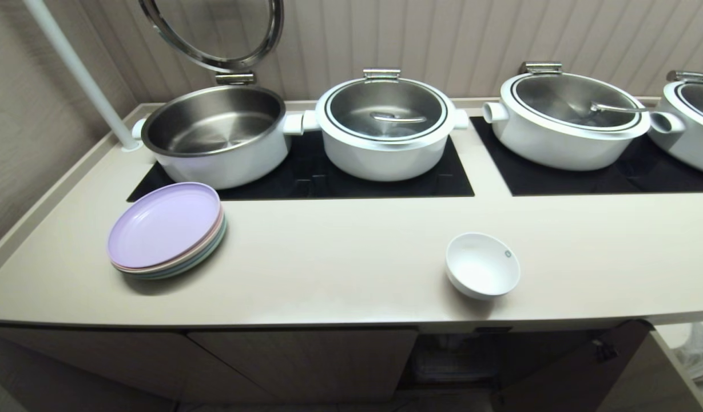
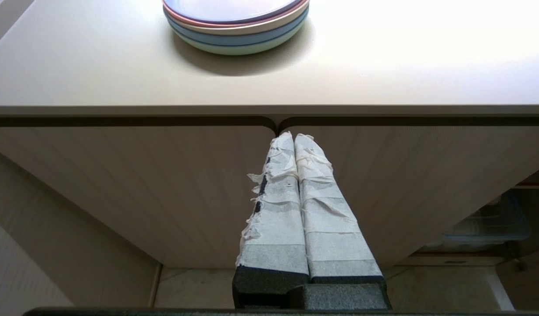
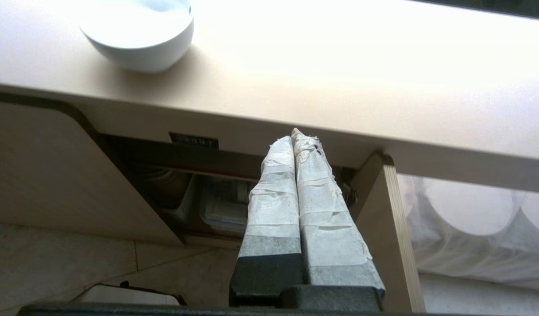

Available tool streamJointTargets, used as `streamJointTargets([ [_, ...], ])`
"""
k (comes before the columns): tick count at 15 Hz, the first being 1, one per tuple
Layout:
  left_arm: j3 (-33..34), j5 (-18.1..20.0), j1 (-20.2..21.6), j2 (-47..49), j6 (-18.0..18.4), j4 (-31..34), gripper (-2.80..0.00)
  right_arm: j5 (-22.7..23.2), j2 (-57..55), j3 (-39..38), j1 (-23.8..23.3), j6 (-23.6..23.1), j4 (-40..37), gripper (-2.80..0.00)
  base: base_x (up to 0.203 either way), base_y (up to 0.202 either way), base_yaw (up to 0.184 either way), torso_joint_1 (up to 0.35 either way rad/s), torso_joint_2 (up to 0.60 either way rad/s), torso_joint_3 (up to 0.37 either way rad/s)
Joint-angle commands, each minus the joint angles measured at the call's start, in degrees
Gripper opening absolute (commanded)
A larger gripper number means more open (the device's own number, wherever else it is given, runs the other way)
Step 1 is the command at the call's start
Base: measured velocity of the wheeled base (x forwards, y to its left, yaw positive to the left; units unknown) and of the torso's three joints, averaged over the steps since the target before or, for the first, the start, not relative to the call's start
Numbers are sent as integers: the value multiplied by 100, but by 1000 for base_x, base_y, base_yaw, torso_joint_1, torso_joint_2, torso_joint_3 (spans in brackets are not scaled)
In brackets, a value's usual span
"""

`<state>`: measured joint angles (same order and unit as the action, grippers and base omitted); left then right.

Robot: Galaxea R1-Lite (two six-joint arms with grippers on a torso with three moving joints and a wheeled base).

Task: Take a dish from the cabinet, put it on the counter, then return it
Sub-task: Pick up the bowl from the table

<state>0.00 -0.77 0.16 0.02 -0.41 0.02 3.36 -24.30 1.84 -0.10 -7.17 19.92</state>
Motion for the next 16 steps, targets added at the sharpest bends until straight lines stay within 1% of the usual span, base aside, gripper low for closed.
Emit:
streamJointTargets([
  [1,0,-2,2,-2,-2,-2,-280,106,-1113,280,1,-24,412,-280,0,0,0,0,0,0],
  [4,0,-2,2,-2,-2,2,-280,421,-2000,1217,1,-37,468,-280,0,0,0,0,0,0],
  [6,0,-2,2,-2,-2,-2,-280,561,-2440,1873,3,-38,272,-280,0,0,0,0,0,0],
  [10,0,-2,2,-2,-2,-2,-280,694,-3122,3456,70,-44,-1159,-280,0,0,0,0,0,0],
  [12,0,-2,2,-2,-2,-2,-280,750,-3755,4185,91,-55,-1605,-280,0,0,0,0,0,0],
  [14,0,-2,2,-2,-2,-2,-280,783,-4206,4783,108,-152,-2074,-280,0,0,0,0,0,0],
  [16,0,-2,2,-2,-2,-2,-280,829,-4470,5133,115,-319,-2634,-280,0,0,0,0,0,0],
])
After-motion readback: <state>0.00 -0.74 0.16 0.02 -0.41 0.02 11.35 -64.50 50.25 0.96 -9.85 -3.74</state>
